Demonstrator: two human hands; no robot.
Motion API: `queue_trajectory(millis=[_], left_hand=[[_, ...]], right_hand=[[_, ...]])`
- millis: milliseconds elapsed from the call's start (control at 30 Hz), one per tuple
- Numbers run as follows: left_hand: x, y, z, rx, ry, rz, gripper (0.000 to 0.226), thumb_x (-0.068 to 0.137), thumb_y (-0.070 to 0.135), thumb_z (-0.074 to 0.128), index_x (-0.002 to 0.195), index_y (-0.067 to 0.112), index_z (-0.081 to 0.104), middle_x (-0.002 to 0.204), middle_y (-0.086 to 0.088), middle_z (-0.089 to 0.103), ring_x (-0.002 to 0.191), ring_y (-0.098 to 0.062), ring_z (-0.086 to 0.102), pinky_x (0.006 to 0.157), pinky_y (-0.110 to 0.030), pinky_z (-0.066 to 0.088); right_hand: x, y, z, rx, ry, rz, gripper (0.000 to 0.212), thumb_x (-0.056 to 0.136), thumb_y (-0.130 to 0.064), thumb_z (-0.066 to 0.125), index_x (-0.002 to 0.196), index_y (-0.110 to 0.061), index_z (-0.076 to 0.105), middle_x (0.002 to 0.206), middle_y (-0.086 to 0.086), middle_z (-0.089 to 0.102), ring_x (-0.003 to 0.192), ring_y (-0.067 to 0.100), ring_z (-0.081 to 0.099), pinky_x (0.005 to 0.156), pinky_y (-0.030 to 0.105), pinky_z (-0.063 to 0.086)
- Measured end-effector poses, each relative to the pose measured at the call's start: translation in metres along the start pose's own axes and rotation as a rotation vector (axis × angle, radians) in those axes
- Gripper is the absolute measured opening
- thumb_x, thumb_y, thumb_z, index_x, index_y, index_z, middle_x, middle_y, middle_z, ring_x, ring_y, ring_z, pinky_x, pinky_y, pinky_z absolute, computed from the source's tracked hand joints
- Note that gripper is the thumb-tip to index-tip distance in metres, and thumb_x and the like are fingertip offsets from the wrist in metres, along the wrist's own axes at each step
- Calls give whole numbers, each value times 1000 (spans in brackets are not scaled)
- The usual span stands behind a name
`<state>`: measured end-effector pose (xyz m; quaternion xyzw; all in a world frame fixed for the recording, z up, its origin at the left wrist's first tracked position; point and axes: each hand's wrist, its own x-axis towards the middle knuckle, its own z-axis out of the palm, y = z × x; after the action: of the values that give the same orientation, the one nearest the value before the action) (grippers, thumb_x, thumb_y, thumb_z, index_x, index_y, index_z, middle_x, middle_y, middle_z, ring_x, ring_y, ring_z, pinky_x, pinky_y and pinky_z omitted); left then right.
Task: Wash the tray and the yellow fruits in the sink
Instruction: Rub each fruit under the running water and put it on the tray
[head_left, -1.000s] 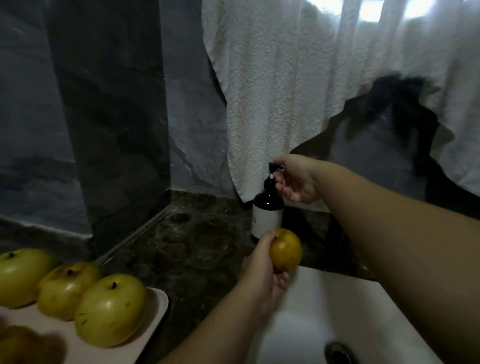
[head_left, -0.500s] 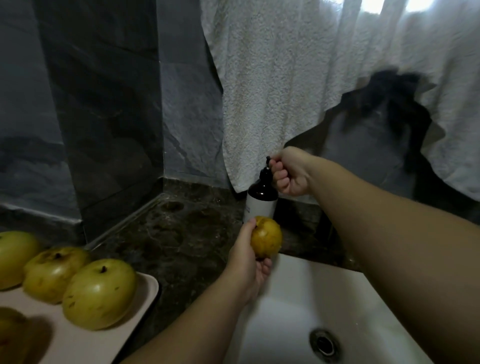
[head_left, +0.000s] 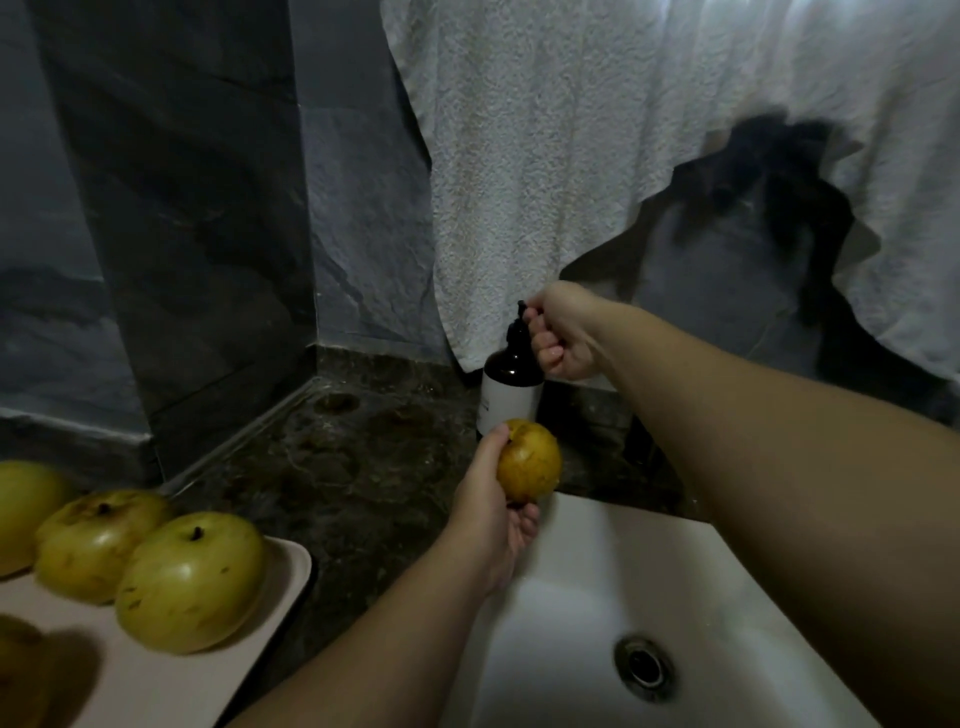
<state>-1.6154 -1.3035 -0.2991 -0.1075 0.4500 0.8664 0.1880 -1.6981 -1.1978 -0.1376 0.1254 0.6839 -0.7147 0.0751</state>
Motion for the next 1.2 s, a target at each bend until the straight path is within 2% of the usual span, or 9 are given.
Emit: queue_trajectory(millis=[167,233,400,567,800,1200], left_hand=[[-3,2,0,-28,-15,-23,46,85,64,70,113,28,62,96,-15,60,49,-13,50,48,-21,39],[-4,3,0,-20,-21,-18,49,86,64,70,114,25,62,95,-14,59,50,-13,50,50,-22,39],[-5,2,3,-6,-24,-30,42,89,61,68,104,23,60,87,-13,57,49,-13,48,49,-21,37],[-2,1,3,-9,-27,-15,42,89,61,68,105,23,62,79,-12,56,48,-13,46,46,-21,36],[2,-1,2,-17,-15,-1,45,86,62,70,109,24,61,87,-14,58,48,-13,48,46,-22,38],[4,-2,2,-37,-7,-1,47,85,62,70,111,24,61,94,-15,57,46,-13,48,42,-19,39]], right_hand=[[2,-1,4,-31,12,-10,39,107,-22,28,69,-24,39,42,-10,31,30,5,21,29,17,15],[4,-3,4,-39,-5,9,40,107,-21,28,69,-24,39,43,-11,30,31,5,20,31,17,14],[6,-2,0,-9,-11,23,39,106,-21,31,69,-24,40,44,-11,30,32,5,21,32,17,14],[4,-2,-2,43,-63,11,37,106,-20,31,70,-23,40,44,-11,29,31,5,22,30,17,16],[5,-6,7,-96,-73,43,42,106,-21,29,65,-24,39,41,-9,30,30,5,25,30,16,20],[4,-2,8,12,-86,43,41,106,-21,30,67,-22,40,40,-11,30,28,4,26,29,16,19]])
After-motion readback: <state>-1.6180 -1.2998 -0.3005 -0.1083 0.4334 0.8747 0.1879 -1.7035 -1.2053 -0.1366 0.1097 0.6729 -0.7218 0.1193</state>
